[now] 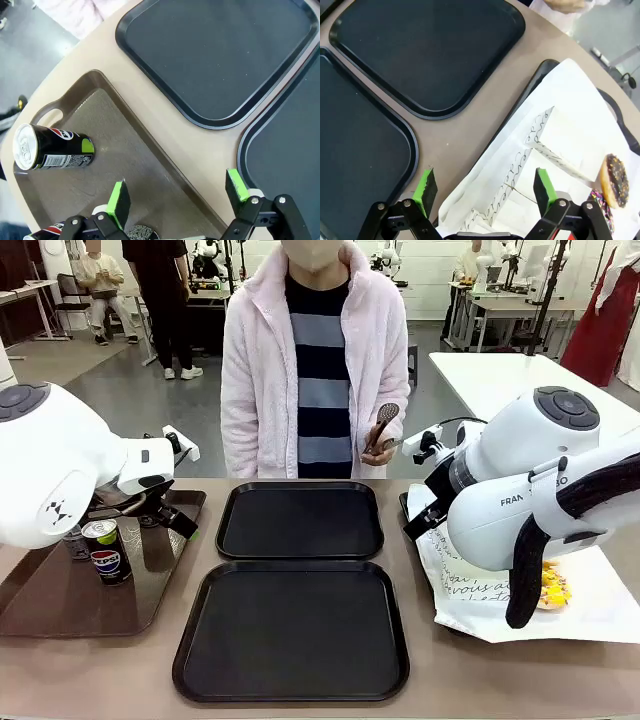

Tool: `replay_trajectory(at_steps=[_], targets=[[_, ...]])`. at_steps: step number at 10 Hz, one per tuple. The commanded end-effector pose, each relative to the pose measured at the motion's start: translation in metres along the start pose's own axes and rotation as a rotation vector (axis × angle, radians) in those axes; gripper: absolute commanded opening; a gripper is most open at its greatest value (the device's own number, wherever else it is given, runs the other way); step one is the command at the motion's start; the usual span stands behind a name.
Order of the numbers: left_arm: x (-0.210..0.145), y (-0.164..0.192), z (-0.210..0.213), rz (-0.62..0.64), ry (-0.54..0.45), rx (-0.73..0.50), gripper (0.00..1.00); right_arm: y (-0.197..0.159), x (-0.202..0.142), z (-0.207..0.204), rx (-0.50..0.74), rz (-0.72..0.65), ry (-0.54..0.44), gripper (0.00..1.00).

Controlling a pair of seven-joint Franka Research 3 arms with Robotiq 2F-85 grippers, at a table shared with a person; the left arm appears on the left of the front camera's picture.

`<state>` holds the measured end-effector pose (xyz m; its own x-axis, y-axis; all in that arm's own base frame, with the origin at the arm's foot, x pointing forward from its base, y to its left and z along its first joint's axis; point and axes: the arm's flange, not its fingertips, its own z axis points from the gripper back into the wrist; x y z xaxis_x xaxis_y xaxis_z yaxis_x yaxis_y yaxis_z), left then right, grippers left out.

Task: Set up donuts and drinks on trays.
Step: Pick up one Pepsi coke and place it on the Flat Tray.

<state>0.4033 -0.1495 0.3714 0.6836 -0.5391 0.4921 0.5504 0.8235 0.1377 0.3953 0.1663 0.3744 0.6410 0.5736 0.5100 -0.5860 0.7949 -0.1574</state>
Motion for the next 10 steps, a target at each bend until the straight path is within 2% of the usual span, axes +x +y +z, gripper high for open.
replay_trajectory(at_steps=[1, 10], targets=[[0.0000, -0.0001, 0.0000, 0.000, 0.000, 0.000, 1.00, 0.0000, 0.0000, 0.0000, 0.000, 0.000, 0.000, 1.00], [0.0000, -0.0001, 0.0000, 0.000, 0.000, 0.000, 1.00, 0.0000, 0.0000, 0.0000, 0.000, 0.000, 0.000, 1.00]])
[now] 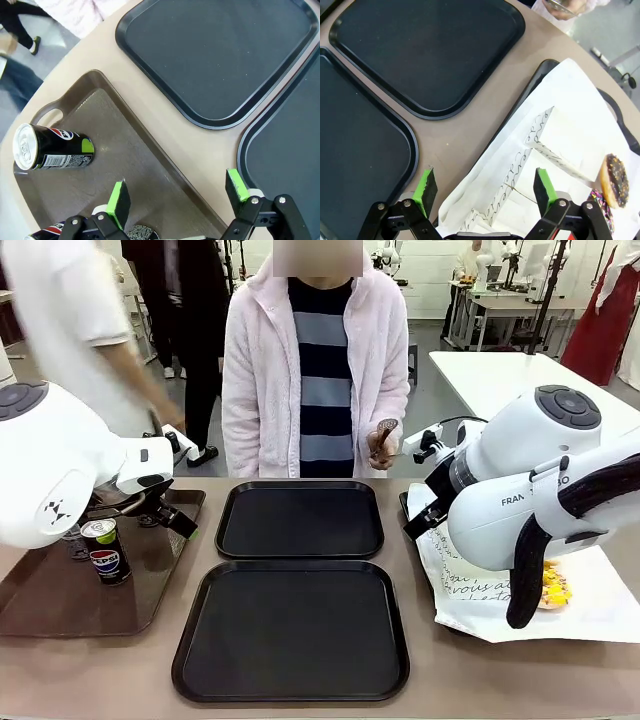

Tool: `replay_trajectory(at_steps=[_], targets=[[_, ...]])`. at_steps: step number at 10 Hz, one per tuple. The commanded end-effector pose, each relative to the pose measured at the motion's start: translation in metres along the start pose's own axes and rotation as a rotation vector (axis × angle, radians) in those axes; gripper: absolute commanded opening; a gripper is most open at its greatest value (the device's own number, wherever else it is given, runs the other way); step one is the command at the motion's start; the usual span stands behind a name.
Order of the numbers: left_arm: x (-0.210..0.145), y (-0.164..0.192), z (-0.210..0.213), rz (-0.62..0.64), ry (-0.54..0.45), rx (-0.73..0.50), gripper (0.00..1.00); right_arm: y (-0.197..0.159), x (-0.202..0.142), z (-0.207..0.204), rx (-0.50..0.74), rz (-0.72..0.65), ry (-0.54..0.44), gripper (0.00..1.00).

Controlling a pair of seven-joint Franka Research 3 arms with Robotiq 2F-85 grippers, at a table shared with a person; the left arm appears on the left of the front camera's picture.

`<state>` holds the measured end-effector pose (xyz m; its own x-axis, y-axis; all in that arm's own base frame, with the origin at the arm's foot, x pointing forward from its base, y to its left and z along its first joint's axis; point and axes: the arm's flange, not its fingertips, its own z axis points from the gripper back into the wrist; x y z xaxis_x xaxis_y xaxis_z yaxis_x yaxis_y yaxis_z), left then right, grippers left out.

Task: Set up donuts and drinks on trays.
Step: Pick up one Pepsi coke and place it on the Flat Tray.

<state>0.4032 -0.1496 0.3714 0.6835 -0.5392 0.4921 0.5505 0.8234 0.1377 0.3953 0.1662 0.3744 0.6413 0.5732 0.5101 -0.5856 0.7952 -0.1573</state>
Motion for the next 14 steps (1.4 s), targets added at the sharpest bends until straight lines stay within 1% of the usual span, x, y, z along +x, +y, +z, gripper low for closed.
replay_trajectory(at_steps=[1, 4, 5, 6, 7, 8, 9, 10, 11, 12, 13, 14], targets=[[0.000, 0.000, 0.000, 0.000, 0.000, 0.000, 1.00, 0.000, 0.000, 0.000, 0.000, 0.000, 0.000, 1.00], [0.000, 0.000, 0.000, 0.000, 0.000, 0.000, 1.00, 0.000, 0.000, 0.000, 0.000, 0.000, 0.000, 1.00], [0.000, 0.000, 0.000, 0.000, 0.000, 0.000, 1.00, 0.005, -0.010, 0.019, -0.025, 0.014, 0.032, 1.00], [-0.012, -0.007, 0.028, -0.101, -0.002, -0.018, 1.00, 0.006, -0.022, 0.043, -0.062, 0.028, 0.045, 1.00], [-0.022, -0.005, 0.053, -0.141, 0.016, -0.060, 1.00, 0.004, -0.037, 0.068, -0.065, 0.035, 0.067, 1.00], [-0.043, -0.006, 0.071, -0.141, 0.063, -0.081, 1.00, 0.006, -0.057, 0.088, -0.074, 0.047, 0.131, 1.00], [-0.051, -0.001, 0.086, -0.155, 0.132, -0.101, 1.00, 0.008, -0.075, 0.108, -0.065, 0.069, 0.174, 1.00], [-0.071, -0.003, 0.095, -0.176, 0.198, -0.130, 1.00, 0.011, -0.097, 0.121, -0.058, 0.083, 0.232, 1.00], [-0.089, -0.007, 0.102, -0.184, 0.261, -0.144, 1.00, 0.015, -0.118, 0.129, -0.037, 0.122, 0.286, 1.00], [-0.101, -0.007, 0.108, -0.200, 0.305, -0.124, 1.00, 0.022, -0.139, 0.137, 0.011, 0.161, 0.319, 1.00], [-0.119, -0.014, 0.112, -0.188, 0.310, -0.113, 1.00, 0.024, -0.156, 0.136, 0.050, 0.190, 0.339, 1.00], [-0.121, -0.015, 0.111, -0.168, 0.293, -0.093, 1.00, 0.015, -0.159, 0.125, 0.020, 0.178, 0.325, 1.00]])
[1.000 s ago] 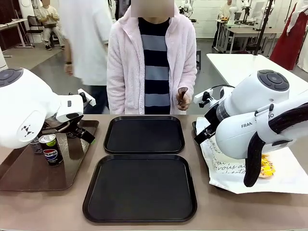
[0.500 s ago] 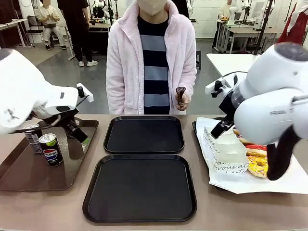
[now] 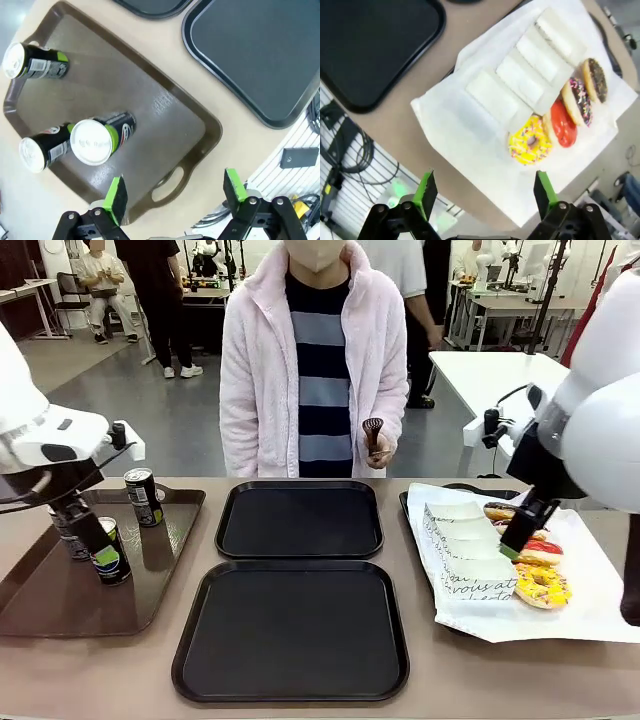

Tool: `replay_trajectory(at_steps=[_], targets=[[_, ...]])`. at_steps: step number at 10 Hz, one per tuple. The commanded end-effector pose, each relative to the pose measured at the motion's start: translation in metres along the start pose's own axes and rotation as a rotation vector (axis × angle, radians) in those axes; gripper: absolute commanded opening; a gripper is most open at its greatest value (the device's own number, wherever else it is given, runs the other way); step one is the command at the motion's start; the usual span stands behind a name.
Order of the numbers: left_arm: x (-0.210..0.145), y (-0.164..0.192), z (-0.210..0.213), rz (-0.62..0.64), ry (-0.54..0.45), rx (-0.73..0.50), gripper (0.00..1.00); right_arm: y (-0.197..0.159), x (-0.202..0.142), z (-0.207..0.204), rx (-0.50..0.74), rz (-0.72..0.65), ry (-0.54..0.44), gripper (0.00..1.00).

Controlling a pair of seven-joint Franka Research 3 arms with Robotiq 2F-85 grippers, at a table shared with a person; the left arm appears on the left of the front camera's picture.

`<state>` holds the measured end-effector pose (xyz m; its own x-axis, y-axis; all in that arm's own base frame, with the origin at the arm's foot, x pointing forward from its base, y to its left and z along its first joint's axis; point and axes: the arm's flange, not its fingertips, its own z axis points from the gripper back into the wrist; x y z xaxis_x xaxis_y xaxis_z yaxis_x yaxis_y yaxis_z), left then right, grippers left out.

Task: Set up donuts and drinks on trays.
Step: Pick up one Pepsi coke and place it on the Flat Tray.

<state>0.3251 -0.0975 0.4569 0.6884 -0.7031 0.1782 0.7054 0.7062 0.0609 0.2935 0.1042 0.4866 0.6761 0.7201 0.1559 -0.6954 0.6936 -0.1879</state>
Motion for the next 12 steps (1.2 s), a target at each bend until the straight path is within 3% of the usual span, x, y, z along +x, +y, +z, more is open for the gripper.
replay_trajectory(at_steps=[1, 4, 5, 6, 7, 10, 12], targets=[[0.006, 0.000, -0.009, -0.006, -0.007, -0.005, 1.00, 0.000, 0.009, -0.007, -0.016, -0.025, -0.012, 1.00], [0.006, 0.000, -0.009, -0.006, -0.007, -0.005, 1.00, -0.001, 0.000, 0.000, 0.000, -0.003, -0.004, 1.00], [0.001, 0.000, -0.004, 0.002, 0.006, -0.003, 1.00, -0.020, -0.006, -0.008, 0.263, -0.080, -0.111, 1.00], [-0.009, 0.020, 0.010, 0.064, -0.098, -0.165, 1.00, -0.048, -0.023, -0.008, 0.482, -0.203, -0.217, 1.00], [-0.026, 0.037, 0.019, 0.136, -0.164, -0.286, 1.00, -0.073, -0.045, -0.008, 0.596, -0.303, -0.259, 1.00], [-0.078, 0.107, 0.032, 0.312, -0.334, -0.584, 1.00, -0.149, -0.115, -0.029, 0.850, -0.614, -0.396, 1.00], [-0.118, 0.146, 0.032, 0.402, -0.425, -0.716, 1.00, -0.189, -0.164, -0.031, 0.948, -0.761, -0.515, 1.00]])
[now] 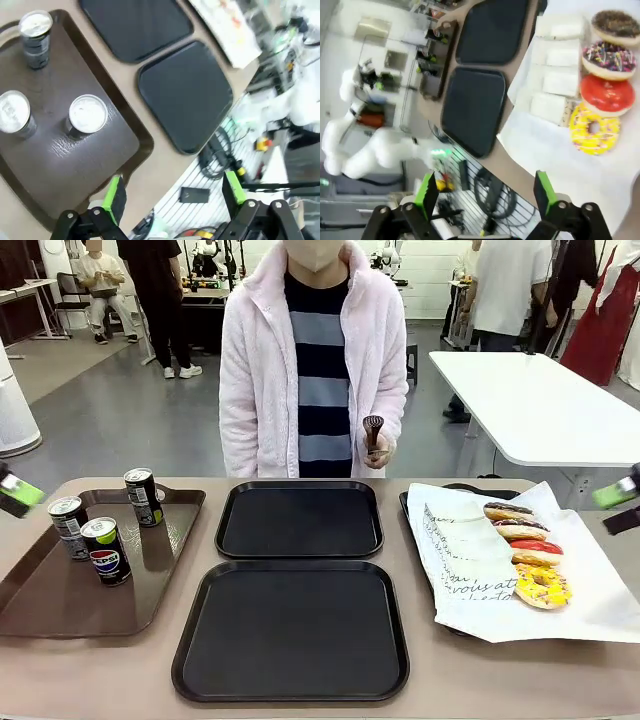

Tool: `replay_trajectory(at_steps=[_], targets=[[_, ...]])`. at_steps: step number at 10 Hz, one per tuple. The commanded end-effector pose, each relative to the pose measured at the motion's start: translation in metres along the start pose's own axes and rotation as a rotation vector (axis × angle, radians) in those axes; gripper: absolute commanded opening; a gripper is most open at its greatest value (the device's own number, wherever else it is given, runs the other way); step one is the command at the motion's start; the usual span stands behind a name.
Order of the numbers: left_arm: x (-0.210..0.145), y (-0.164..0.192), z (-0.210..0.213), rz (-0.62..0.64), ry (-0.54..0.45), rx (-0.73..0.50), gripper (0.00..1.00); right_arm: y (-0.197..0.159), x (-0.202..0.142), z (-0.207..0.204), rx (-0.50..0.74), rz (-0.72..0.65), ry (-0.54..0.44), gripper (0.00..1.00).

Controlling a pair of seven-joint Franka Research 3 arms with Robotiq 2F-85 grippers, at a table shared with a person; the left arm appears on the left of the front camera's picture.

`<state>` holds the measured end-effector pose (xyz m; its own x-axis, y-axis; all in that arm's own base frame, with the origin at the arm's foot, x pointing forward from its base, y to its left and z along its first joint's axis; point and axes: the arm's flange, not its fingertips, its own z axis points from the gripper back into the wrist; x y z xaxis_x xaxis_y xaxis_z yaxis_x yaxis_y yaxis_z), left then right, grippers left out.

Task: Set up donuts and drinks on trays.
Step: Pick up one Pepsi coke and place it on the Flat Tray.

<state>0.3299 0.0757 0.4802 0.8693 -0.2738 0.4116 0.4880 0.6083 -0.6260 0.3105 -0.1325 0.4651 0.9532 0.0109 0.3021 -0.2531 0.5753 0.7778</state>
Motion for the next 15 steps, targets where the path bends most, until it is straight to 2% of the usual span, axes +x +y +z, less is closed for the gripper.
replay_trajectory(at_steps=[1, 2, 4, 8, 12, 13, 14, 15], targets=[[-0.005, 0.035, 0.026, 0.071, -0.074, -0.123, 1.00, -0.024, 0.005, 0.037, 0.110, -0.071, -0.126, 1.00], [-0.017, 0.054, 0.042, 0.098, -0.117, -0.178, 1.00, -0.038, -0.002, 0.061, 0.161, -0.084, -0.156, 1.00], [-0.035, 0.084, 0.057, 0.167, -0.171, -0.246, 1.00, -0.060, -0.011, 0.090, 0.181, -0.131, -0.215, 1.00], [-0.072, 0.125, 0.084, 0.276, -0.263, -0.315, 1.00, -0.094, -0.031, 0.124, 0.178, -0.190, -0.208, 1.00], [-0.098, 0.140, 0.102, 0.333, -0.326, -0.333, 1.00, -0.109, -0.043, 0.132, 0.176, -0.207, -0.232, 1.00], [-0.096, 0.137, 0.102, 0.334, -0.316, -0.319, 1.00, -0.105, -0.040, 0.125, 0.163, -0.192, -0.231, 1.00], [-0.080, 0.119, 0.088, 0.289, -0.270, -0.272, 1.00, -0.109, -0.046, 0.130, 0.168, -0.232, -0.234, 1.00], [-0.103, 0.140, 0.101, 0.361, -0.308, -0.321, 1.00, -0.109, -0.046, 0.130, 0.168, -0.232, -0.234, 1.00]])
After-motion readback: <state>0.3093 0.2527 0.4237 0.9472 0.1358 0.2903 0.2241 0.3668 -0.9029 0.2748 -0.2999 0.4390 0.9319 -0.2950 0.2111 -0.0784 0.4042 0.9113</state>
